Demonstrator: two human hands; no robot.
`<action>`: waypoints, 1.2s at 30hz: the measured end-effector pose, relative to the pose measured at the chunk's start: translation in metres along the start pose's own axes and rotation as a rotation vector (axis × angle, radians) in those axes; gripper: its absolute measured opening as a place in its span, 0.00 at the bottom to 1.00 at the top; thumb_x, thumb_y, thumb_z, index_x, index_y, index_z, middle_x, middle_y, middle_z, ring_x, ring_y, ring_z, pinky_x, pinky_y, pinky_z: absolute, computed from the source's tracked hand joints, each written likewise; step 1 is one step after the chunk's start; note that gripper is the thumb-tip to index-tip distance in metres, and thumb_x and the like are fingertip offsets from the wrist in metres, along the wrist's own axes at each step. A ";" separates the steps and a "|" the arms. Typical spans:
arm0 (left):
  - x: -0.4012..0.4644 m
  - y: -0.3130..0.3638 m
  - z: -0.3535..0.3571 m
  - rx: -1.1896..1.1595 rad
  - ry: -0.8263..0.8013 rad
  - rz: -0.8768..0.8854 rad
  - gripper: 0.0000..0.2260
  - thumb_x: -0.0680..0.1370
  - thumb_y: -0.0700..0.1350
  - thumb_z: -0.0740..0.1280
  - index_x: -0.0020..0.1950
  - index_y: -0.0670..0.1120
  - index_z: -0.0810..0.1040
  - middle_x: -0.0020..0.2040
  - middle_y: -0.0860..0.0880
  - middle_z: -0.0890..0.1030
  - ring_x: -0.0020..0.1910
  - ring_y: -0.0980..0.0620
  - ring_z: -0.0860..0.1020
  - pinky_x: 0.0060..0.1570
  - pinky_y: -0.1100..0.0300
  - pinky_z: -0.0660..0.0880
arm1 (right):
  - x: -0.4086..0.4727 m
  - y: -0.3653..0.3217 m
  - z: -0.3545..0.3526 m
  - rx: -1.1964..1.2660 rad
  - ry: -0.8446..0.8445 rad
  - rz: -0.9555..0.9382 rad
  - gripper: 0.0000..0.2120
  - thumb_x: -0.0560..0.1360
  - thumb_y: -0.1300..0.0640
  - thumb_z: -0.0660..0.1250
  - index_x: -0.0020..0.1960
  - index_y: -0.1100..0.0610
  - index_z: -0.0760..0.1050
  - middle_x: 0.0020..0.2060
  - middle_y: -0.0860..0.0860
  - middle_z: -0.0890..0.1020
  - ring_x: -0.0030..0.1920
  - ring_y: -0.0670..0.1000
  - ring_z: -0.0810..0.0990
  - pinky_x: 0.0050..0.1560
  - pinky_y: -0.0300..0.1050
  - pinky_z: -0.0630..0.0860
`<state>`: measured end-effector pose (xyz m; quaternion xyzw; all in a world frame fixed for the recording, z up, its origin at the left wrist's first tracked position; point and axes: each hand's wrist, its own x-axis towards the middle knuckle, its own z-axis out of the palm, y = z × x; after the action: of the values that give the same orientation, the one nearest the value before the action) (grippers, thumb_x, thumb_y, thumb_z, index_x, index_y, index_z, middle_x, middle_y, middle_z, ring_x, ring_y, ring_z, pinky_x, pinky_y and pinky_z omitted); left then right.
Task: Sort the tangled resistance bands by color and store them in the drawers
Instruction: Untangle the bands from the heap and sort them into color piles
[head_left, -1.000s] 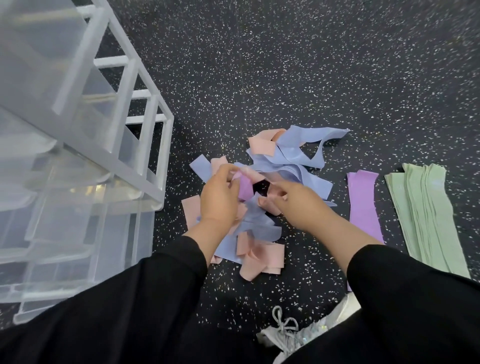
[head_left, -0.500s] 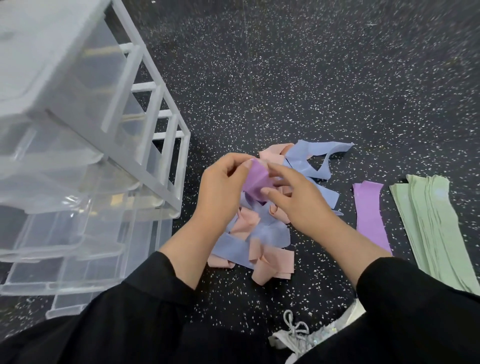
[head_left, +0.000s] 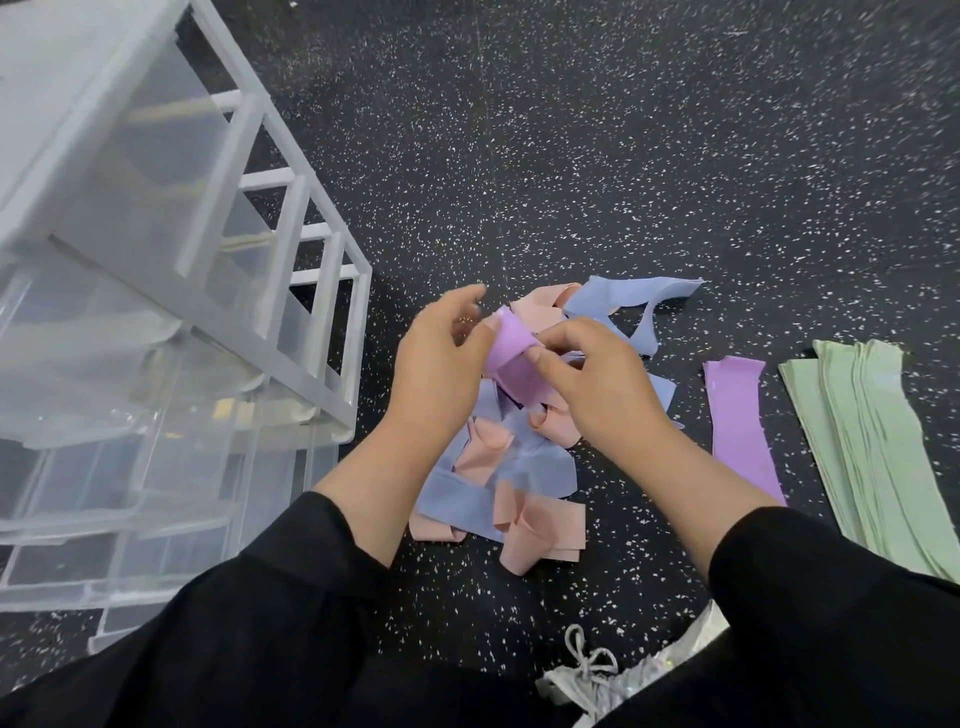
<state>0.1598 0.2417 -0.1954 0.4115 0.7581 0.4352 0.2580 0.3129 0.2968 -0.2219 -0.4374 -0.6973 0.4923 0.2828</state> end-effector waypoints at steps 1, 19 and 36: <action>0.000 -0.004 0.000 0.048 0.021 0.018 0.11 0.82 0.46 0.67 0.64 0.53 0.80 0.57 0.53 0.80 0.55 0.57 0.79 0.58 0.60 0.75 | 0.001 0.000 0.000 0.007 -0.002 0.016 0.04 0.79 0.55 0.69 0.47 0.54 0.80 0.48 0.48 0.79 0.44 0.46 0.76 0.33 0.30 0.71; -0.011 -0.026 0.009 0.363 -0.016 0.319 0.13 0.79 0.46 0.67 0.61 0.47 0.86 0.58 0.48 0.82 0.57 0.45 0.79 0.60 0.51 0.74 | 0.004 0.004 0.000 0.104 -0.046 0.078 0.06 0.79 0.55 0.69 0.43 0.51 0.81 0.36 0.49 0.83 0.34 0.44 0.75 0.31 0.35 0.72; -0.037 0.045 -0.039 -0.427 -0.086 -0.228 0.14 0.83 0.40 0.64 0.41 0.44 0.85 0.42 0.43 0.87 0.41 0.46 0.85 0.49 0.48 0.84 | -0.025 -0.033 0.002 -0.098 -0.111 -0.165 0.21 0.76 0.45 0.71 0.67 0.46 0.75 0.61 0.40 0.77 0.62 0.43 0.76 0.64 0.51 0.74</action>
<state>0.1680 0.2056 -0.1361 0.2776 0.6787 0.5358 0.4186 0.3119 0.2698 -0.1906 -0.3640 -0.7689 0.4560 0.2616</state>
